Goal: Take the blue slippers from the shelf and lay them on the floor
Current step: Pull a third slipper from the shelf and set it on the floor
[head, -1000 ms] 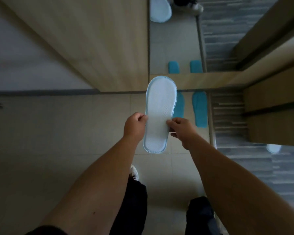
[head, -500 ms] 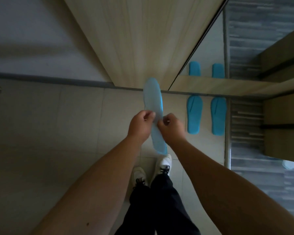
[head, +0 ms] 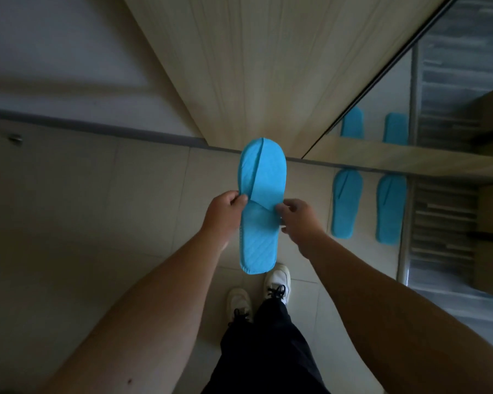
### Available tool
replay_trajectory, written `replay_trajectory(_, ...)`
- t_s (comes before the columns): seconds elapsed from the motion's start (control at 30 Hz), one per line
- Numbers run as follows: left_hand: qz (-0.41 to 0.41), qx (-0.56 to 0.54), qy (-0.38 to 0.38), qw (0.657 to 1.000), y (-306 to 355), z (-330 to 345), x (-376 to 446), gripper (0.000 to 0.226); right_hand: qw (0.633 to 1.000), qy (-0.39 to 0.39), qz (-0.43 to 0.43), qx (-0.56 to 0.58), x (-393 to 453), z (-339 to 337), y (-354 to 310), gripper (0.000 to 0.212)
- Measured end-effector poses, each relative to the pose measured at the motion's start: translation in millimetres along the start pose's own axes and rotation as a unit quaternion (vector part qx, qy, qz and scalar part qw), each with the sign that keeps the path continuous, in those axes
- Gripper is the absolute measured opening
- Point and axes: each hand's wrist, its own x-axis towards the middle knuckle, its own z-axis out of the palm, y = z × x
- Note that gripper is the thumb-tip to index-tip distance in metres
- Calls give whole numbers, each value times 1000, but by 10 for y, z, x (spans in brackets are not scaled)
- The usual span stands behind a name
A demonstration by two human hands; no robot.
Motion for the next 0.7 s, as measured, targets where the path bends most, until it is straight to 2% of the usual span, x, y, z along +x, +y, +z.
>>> replay_trajectory(0.07,-16,-21,10,1000,11,-37,90,33,999,-22,11,37,116,11,-67,17)
replay_trajectory(0.13,-25,-33,27,999,15,-72,187,35,998,-26,7,56,228,54,-98,10)
replay_trajectory(0.37,-18,34,102,994,-328,-118,689,22,998,-25,21,53,685,441,59,10)
replay_trajectory(0.7,43,118,80,989,-1237,36,1951,22,997,66,18,43,1887,1192,683,20)
